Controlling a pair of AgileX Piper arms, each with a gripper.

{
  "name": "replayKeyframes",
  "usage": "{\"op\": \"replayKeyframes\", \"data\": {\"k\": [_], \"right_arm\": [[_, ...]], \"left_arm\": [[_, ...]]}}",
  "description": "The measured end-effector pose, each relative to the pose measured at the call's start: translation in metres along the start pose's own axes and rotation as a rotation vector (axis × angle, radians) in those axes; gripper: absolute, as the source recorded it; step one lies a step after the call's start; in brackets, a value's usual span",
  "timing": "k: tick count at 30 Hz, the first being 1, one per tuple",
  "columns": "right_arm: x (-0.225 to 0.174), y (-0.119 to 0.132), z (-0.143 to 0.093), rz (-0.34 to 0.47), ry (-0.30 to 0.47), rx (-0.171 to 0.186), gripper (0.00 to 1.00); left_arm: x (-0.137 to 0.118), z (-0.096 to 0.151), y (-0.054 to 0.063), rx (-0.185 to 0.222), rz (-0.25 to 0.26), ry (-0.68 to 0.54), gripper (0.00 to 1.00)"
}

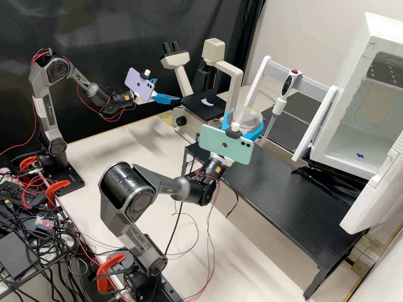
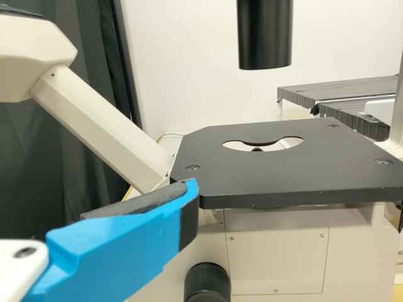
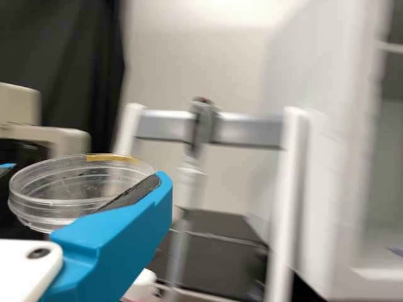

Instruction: Move the petri dish to the microscope

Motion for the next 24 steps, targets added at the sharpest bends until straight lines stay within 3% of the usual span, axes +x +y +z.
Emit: {"op": "replayKeyframes", "data": {"k": [5,13,20,24], "right_arm": [[0.007,-0.032,-0.032,-0.071,0.069,-0.019,0.00],[0.032,-0.084,-0.063,-0.177,0.117,-0.097,0.00],[0.061,-0.124,-0.070,-0.249,0.095,-0.151,0.00],[0.082,-0.139,-0.066,-0.275,0.048,-0.145,0.00]], "left_arm": [[0.000,0.000,0.000,0.000,0.000,0.000,1.00],[0.000,0.000,0.000,0.000,0.000,0.000,1.00],[0.000,0.000,0.000,0.000,0.000,0.000,1.00],[0.000,0.000,0.000,0.000,0.000,0.000,1.00]]}}
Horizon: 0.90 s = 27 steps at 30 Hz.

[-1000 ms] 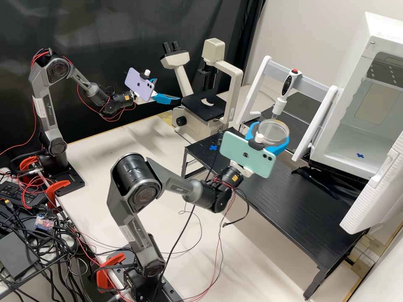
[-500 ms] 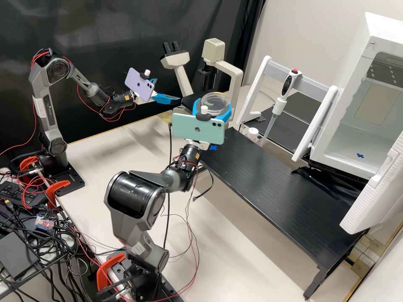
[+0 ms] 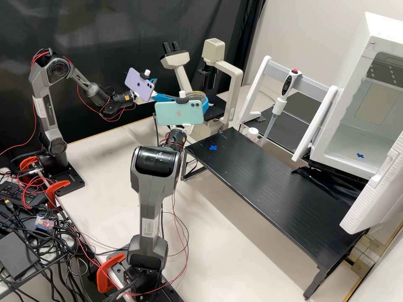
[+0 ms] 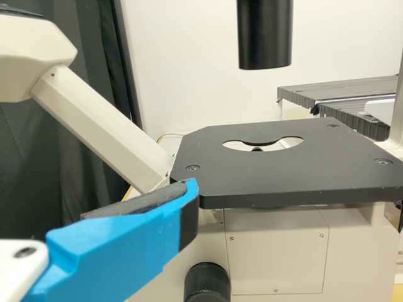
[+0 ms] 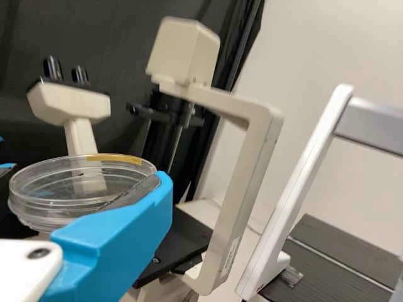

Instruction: Move the petri dish to the microscope

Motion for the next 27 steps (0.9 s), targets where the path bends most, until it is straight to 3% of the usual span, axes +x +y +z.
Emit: {"op": "replayKeyframes", "data": {"k": [19,27], "right_arm": [[0.085,-0.036,0.011,-0.212,-0.103,0.031,0.00],[0.100,-0.039,0.013,-0.219,-0.116,0.094,0.00]], "left_arm": [[0.000,0.000,0.000,0.000,0.000,0.000,1.00],[0.000,0.000,0.000,0.000,0.000,0.000,1.00]]}}
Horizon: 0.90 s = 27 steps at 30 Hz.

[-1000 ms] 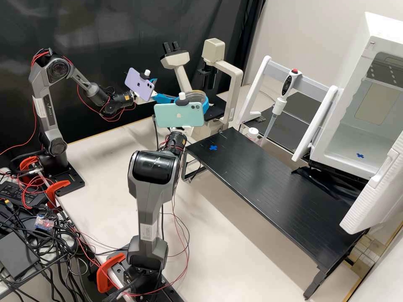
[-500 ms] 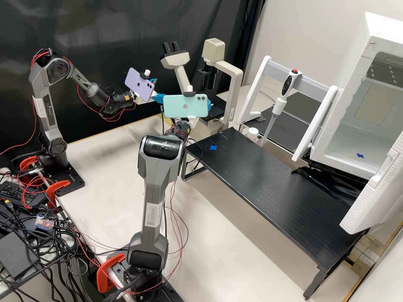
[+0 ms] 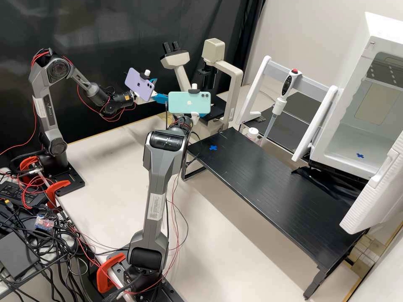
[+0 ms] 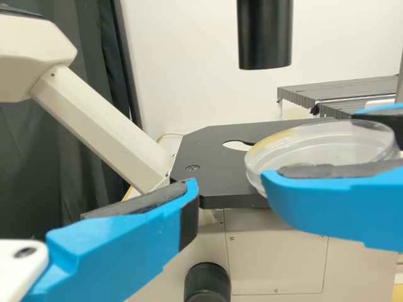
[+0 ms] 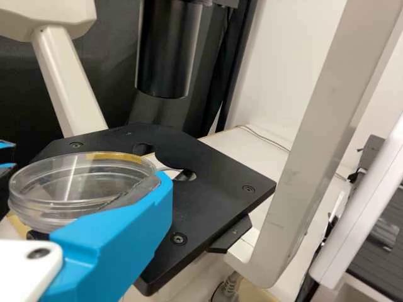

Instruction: Move the petri dish to the microscope

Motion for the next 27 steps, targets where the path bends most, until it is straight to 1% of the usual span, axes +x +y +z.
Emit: {"op": "replayKeyframes", "data": {"k": [2,3,6,9,16,17,19,20,21,24,27], "right_arm": [[0.002,-0.001,0.000,-0.004,-0.001,0.022,0.00],[0.005,-0.001,0.000,-0.004,0.000,0.041,0.00],[0.009,-0.002,0.000,-0.005,0.001,0.061,0.00],[0.013,-0.005,0.001,-0.017,-0.002,0.074,0.00],[0.023,-0.009,0.002,-0.036,-0.010,0.075,0.00],[0.024,-0.009,0.002,-0.035,-0.010,0.067,0.00],[0.024,-0.012,0.002,-0.035,-0.022,0.065,0.00],[0.025,-0.015,0.002,-0.038,-0.028,0.054,0.00],[0.025,-0.017,0.001,-0.039,-0.033,0.055,0.00],[0.026,-0.024,0.001,-0.046,-0.048,0.035,0.00],[0.031,-0.025,0.000,-0.035,-0.062,0.014,0.00]], "left_arm": [[0.000,0.000,0.000,0.000,0.000,0.000,1.00],[0.000,0.000,0.000,0.000,0.000,0.000,1.00],[0.000,0.000,0.000,0.000,0.000,0.000,1.00],[0.000,0.000,0.000,0.000,0.000,0.000,1.00],[0.000,0.000,0.000,0.000,0.000,0.000,1.00],[0.000,0.000,0.000,0.000,0.000,0.000,1.00],[0.000,0.000,0.000,0.000,0.000,0.000,1.00],[0.000,0.000,0.000,0.000,0.000,0.000,1.00],[0.000,0.000,0.000,0.000,0.000,0.000,1.00],[0.000,0.000,0.000,0.000,0.000,0.000,1.00],[0.000,0.000,0.000,0.000,0.000,0.000,1.00]]}}
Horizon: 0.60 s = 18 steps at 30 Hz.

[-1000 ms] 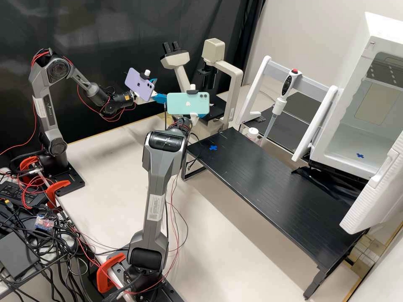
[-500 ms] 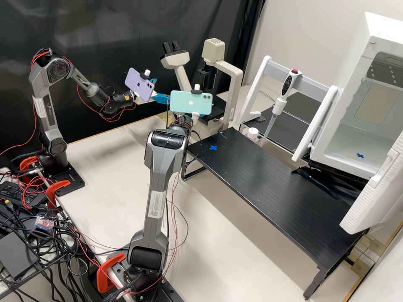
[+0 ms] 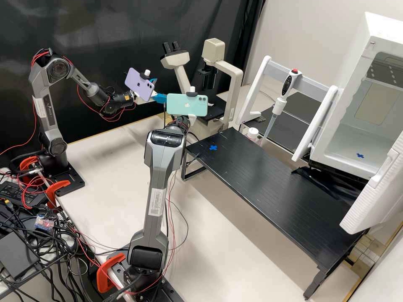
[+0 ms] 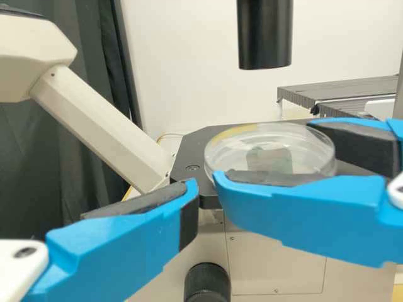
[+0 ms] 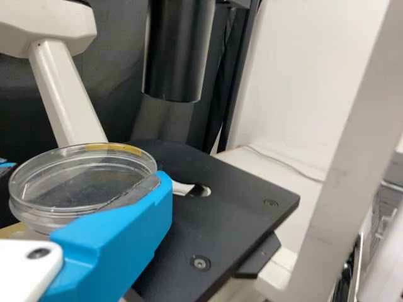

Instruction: Move the petri dish to the microscope

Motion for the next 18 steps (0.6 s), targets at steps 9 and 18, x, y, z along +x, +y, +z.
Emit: {"op": "replayKeyframes", "data": {"k": [9,18], "right_arm": [[0.0028,0.0020,-0.0014,-0.015,-0.019,-0.022,0.00],[0.0037,0.0027,-0.0013,-0.035,-0.033,0.006,0.00]], "left_arm": [[0.0000,0.0000,0.0000,0.000,0.000,0.000,1.00],[0.0000,0.0000,0.0000,0.000,0.000,0.000,1.00]]}}
